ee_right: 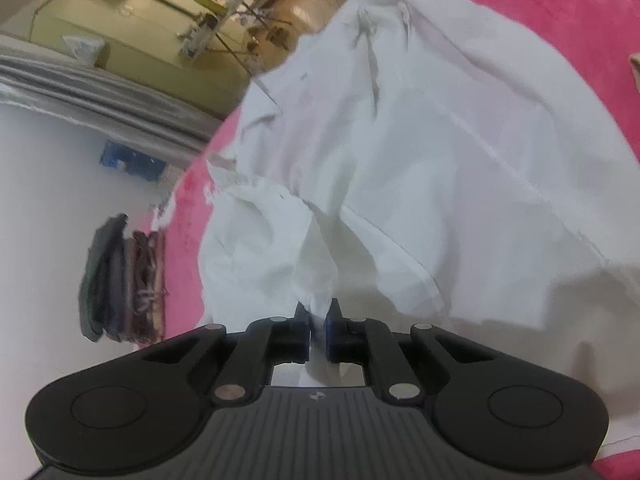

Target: Fold clothes

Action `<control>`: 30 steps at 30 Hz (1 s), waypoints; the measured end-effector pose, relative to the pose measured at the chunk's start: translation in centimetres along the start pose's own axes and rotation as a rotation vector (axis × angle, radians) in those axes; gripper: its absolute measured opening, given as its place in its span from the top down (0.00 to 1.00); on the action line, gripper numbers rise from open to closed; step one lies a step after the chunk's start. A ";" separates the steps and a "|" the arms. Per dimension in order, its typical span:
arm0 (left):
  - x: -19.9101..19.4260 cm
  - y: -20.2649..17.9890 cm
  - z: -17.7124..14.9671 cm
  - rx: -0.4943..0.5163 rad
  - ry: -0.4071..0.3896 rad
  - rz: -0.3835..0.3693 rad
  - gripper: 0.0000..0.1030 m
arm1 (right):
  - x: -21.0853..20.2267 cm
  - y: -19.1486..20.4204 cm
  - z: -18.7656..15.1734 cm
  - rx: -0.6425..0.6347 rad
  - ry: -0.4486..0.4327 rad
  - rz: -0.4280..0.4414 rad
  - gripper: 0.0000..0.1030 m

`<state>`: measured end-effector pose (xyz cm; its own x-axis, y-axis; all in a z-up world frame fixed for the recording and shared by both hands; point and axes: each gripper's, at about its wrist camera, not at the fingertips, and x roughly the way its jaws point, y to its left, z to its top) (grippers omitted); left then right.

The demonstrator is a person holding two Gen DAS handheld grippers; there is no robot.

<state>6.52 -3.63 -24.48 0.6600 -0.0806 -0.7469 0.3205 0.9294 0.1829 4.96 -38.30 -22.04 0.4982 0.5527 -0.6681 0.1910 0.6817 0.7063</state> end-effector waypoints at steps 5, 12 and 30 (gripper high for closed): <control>-1.1 6.4 3.7 -0.006 -0.113 0.350 0.94 | 0.5 0.1 0.2 0.004 -0.010 0.008 0.92; 1.8 9.2 2.7 -0.143 -0.036 0.451 0.60 | 1.2 -0.6 -0.1 0.027 0.023 -0.005 0.79; -1.8 -4.6 -1.5 0.050 -0.069 -0.360 0.46 | -0.5 11.5 -6.5 -0.733 -0.035 -0.132 0.52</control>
<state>2.82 -7.25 -24.90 0.5427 -0.4252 -0.7243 0.5723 0.8184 -0.0516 1.44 -27.66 -15.12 0.5388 0.4372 -0.7201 -0.3564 0.8928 0.2754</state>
